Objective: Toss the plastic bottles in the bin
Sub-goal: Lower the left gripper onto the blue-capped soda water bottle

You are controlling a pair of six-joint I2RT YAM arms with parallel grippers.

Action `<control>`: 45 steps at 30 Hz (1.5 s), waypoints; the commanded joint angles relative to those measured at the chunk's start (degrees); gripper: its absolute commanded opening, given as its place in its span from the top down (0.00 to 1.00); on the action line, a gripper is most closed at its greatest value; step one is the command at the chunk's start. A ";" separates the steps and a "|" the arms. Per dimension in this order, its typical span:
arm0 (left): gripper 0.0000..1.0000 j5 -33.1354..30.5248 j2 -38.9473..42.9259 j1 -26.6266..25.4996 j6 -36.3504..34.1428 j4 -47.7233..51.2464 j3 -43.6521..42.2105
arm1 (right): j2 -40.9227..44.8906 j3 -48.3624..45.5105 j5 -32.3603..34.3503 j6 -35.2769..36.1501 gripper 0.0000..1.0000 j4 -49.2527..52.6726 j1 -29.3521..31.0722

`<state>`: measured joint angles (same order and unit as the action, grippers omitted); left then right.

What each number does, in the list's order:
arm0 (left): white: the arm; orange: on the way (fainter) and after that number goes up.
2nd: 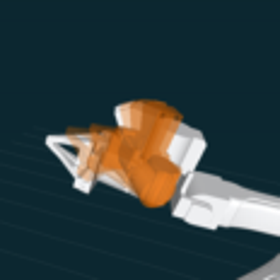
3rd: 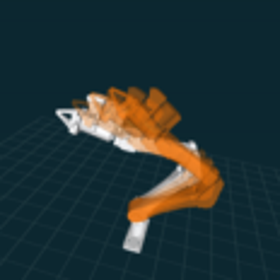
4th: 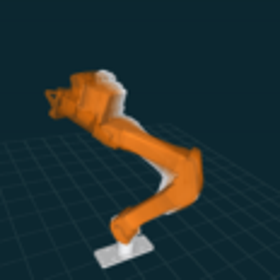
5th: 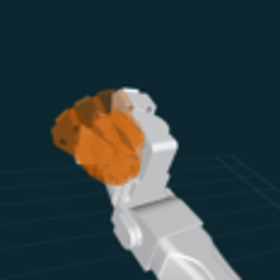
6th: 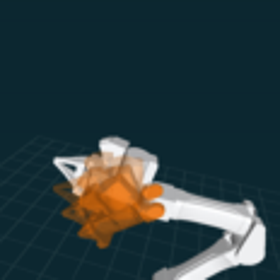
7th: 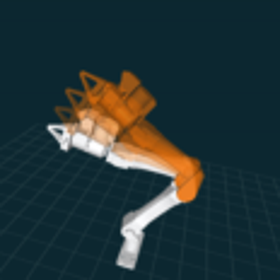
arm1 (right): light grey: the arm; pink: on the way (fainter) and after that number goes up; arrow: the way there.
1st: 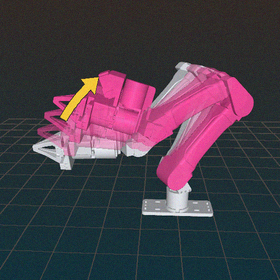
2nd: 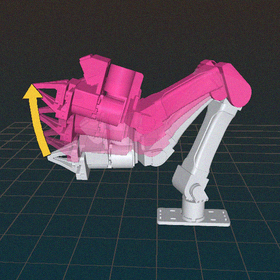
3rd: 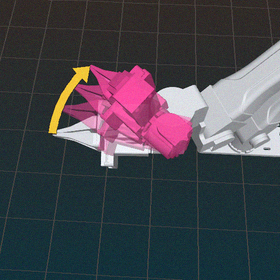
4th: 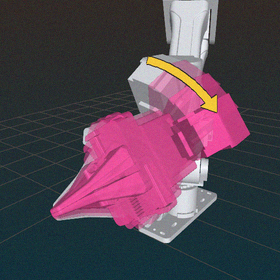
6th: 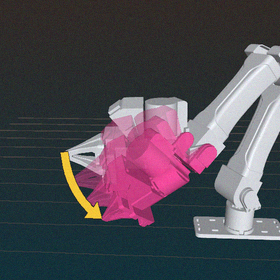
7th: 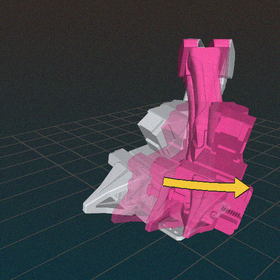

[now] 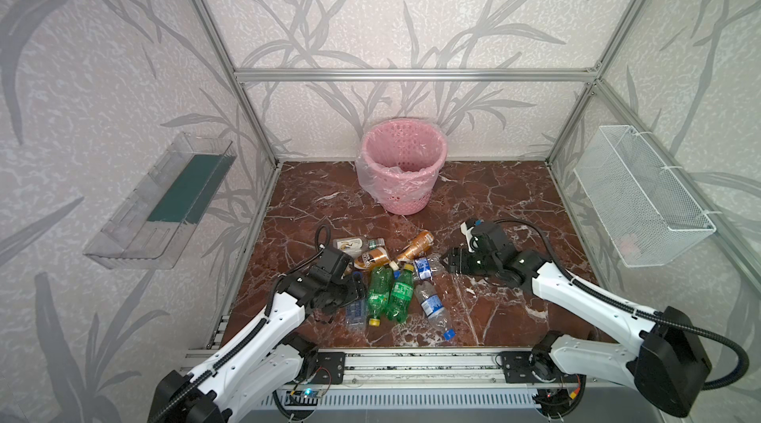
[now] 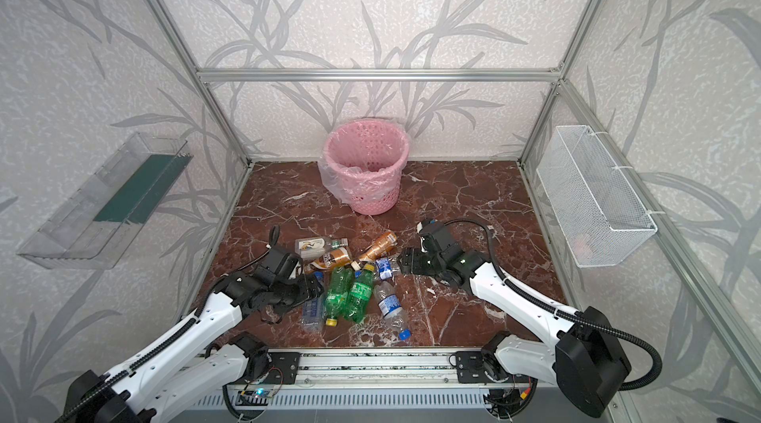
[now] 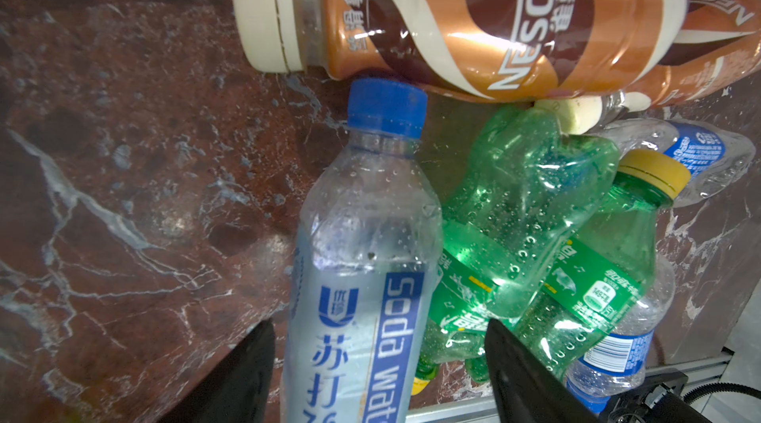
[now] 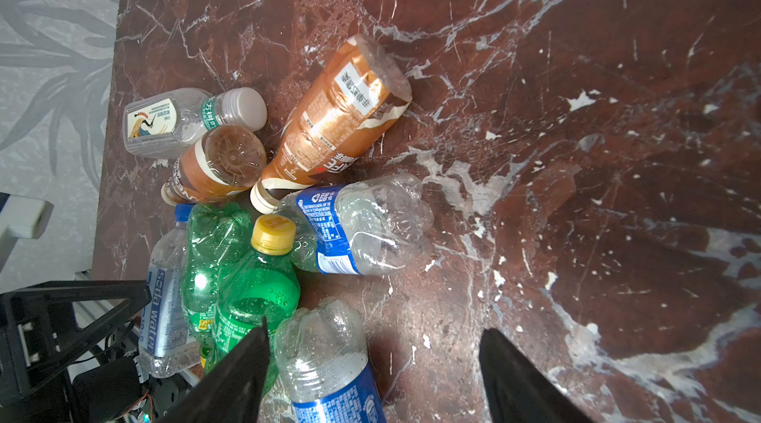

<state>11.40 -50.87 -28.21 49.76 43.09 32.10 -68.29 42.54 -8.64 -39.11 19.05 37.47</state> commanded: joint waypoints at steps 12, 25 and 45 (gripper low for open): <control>0.23 -2.52 -1.73 -2.98 2.81 1.47 -0.83 | -1.44 -0.44 -0.84 0.53 0.21 -1.91 0.23; 0.24 -3.52 -4.92 -4.18 3.59 1.51 -1.58 | -1.67 -1.41 -0.85 0.46 0.22 -2.70 0.30; 0.36 -3.18 -6.29 -4.74 4.14 0.71 -2.91 | -1.85 -2.49 -1.15 0.50 0.23 -3.59 0.29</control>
<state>9.04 -57.10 -32.64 52.77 43.07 29.82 -69.82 40.95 -9.34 -39.11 16.47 37.47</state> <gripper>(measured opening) 0.641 0.775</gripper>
